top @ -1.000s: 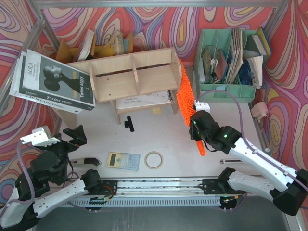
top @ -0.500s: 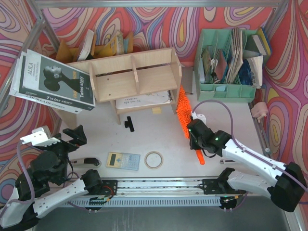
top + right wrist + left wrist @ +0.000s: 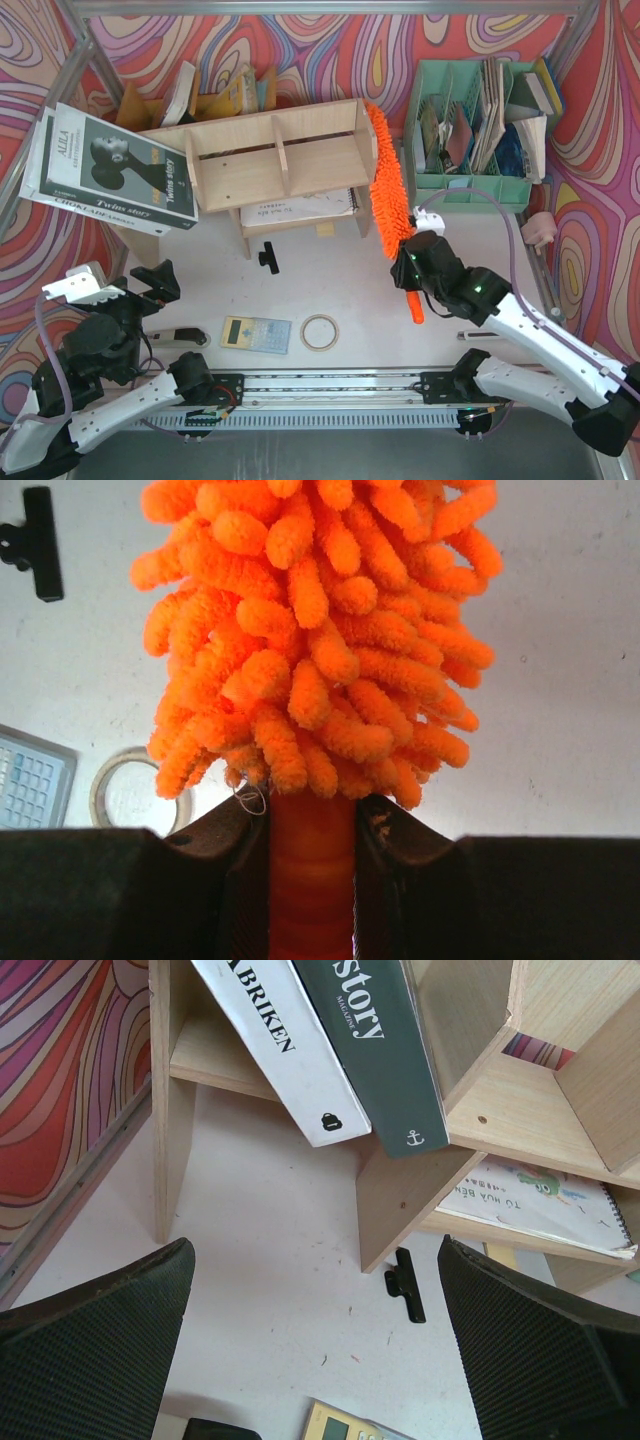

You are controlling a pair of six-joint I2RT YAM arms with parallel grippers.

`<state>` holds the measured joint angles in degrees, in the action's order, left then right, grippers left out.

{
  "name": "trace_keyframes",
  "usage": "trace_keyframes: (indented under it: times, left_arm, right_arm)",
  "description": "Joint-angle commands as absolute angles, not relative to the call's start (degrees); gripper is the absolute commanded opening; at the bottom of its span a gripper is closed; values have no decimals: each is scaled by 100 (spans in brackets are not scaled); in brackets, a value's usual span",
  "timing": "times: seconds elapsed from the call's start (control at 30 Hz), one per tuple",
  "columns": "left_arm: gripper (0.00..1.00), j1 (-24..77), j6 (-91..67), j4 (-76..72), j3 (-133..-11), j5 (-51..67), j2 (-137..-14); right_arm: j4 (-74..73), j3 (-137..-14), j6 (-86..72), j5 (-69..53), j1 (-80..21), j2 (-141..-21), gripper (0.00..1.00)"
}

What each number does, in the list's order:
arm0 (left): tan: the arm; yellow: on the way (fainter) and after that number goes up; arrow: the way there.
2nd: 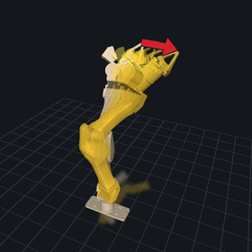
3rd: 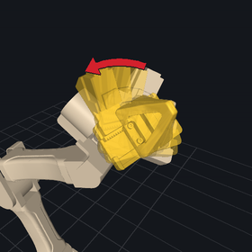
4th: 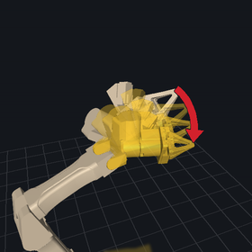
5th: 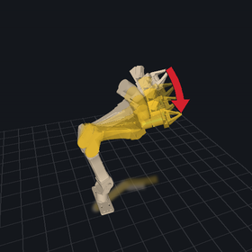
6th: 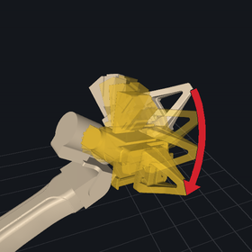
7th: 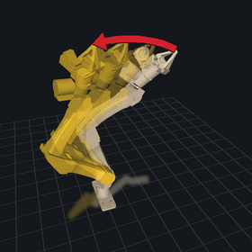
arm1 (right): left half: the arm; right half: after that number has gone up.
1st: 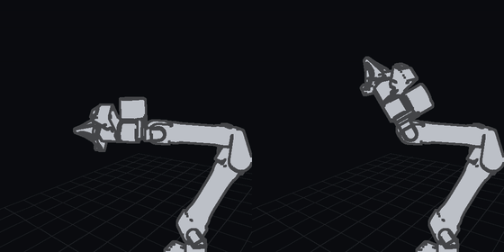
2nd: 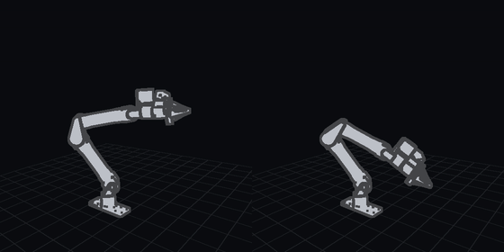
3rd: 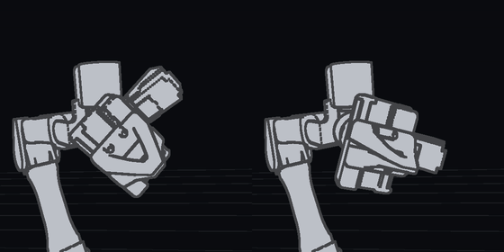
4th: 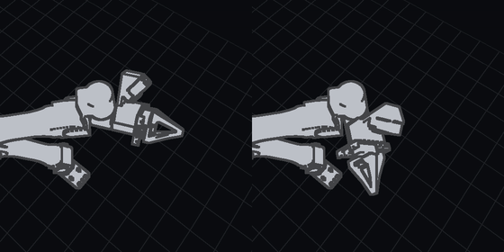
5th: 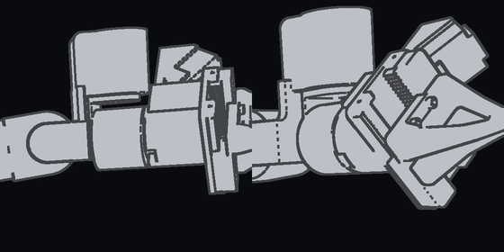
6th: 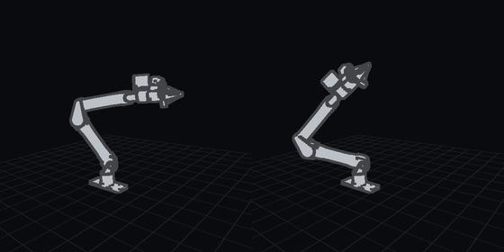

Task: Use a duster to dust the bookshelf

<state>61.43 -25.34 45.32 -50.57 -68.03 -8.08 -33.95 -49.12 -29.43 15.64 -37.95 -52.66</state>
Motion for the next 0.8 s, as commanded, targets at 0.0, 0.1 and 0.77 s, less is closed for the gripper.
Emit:
trace_keyframes:
  times: [0.0,0.1,0.77]
  left_arm:
    - [98,6161,-2567,4558,-5018,-6918,-766]
    - [98,6161,-2575,4570,-5019,-6916,-750]
    - [98,6161,-2497,4480,-4997,-6936,-769]
  right_arm:
    - [-3103,-4408,-3059,1584,-3832,-5451,0]
    - [-2736,-3880,-3184,1441,-3832,-5438,0]
    - [-1900,-3405,-3341,1334,-3832,-5781,0]
